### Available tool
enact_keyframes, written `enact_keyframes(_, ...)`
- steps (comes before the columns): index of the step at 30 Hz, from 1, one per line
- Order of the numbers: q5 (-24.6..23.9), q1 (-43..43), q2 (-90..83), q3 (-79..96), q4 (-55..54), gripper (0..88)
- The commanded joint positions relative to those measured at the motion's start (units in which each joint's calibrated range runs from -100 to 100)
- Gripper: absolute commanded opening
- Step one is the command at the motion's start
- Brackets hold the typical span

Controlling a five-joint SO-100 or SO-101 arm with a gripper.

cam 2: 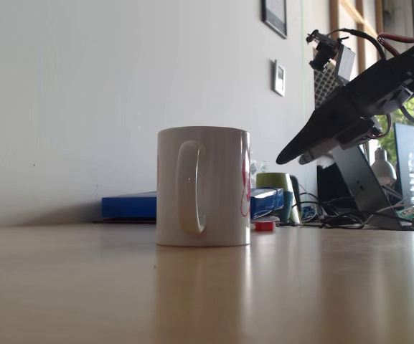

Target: Grab the pen and place it in the cup.

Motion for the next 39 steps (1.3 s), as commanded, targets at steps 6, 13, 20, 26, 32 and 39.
enact_keyframes(6,0.2,-0.1,-0.5,-0.6,1.6,37.9)
enact_keyframes(13,0.2,-2.2,0.3,-1.8,0.9,37.5)
enact_keyframes(20,1.2,-5.8,24.3,-11.2,-8.4,37.2)
enact_keyframes(26,1.2,-5.0,50.5,-29.2,-14.2,37.9)
enact_keyframes(32,3.9,-4.8,69.4,-52.5,-9.5,39.2)
enact_keyframes(39,7.6,-0.9,86.3,-69.0,-9.9,39.3)
